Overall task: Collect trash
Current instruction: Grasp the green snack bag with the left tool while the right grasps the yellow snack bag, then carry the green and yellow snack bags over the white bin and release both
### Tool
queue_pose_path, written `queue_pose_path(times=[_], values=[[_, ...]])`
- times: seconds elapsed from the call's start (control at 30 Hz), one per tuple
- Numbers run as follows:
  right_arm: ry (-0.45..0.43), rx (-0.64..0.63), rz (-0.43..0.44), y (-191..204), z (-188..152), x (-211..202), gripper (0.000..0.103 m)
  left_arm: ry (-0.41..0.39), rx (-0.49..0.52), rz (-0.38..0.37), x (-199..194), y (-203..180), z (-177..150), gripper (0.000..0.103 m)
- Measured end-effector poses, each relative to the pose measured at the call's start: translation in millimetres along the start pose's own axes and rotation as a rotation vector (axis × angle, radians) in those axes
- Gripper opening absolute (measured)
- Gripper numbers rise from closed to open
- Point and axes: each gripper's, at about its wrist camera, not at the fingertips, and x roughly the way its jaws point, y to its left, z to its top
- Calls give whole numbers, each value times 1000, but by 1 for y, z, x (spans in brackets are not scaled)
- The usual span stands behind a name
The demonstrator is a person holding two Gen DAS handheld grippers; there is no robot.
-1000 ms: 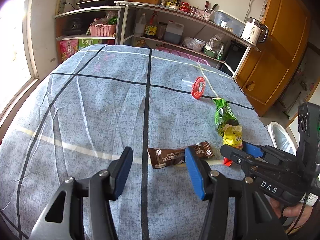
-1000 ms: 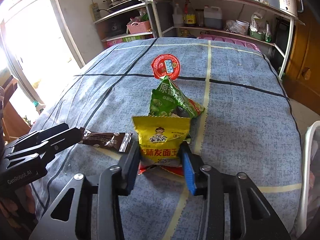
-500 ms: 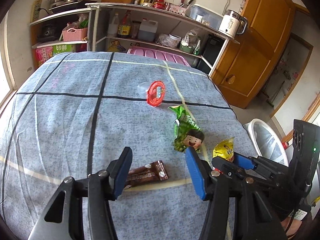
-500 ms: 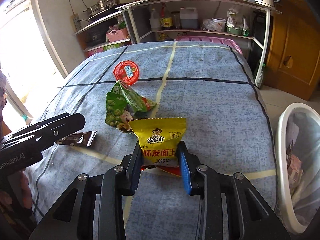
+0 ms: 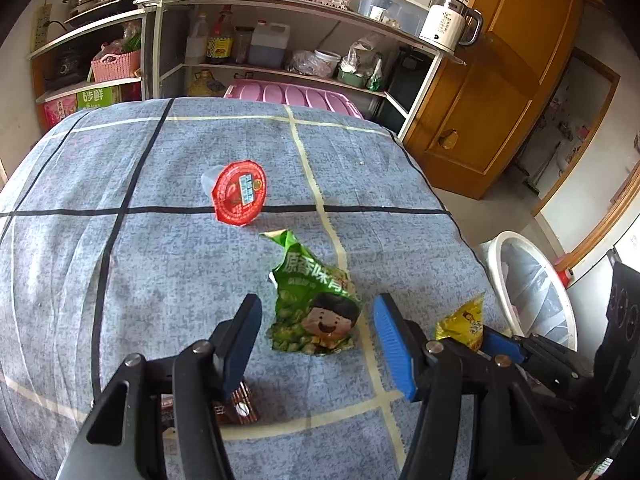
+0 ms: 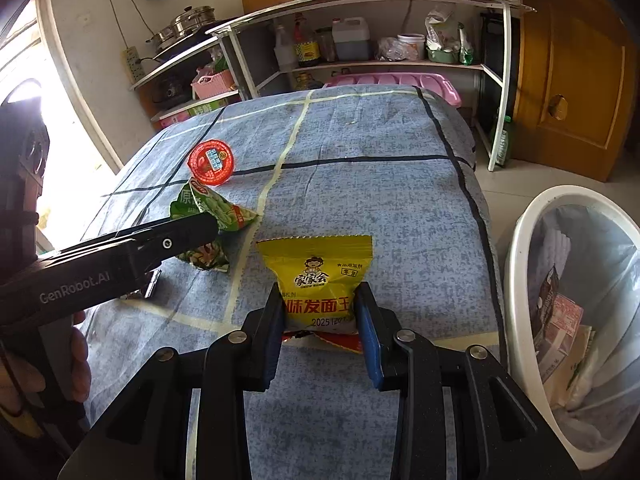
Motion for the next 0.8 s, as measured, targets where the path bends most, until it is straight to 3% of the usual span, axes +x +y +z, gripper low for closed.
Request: queue_pose_path(times=[0.33, 0.47, 0.8], values=[[-7, 24, 17, -10, 0, -4, 35, 13, 29, 44, 18, -11, 2, 60], [-2, 26, 19, -11, -1, -2, 35, 10, 41, 45, 18, -13, 2, 47], [-8, 27, 19, -11, -2, -3, 35, -12, 81, 63, 13, -21, 1, 39]])
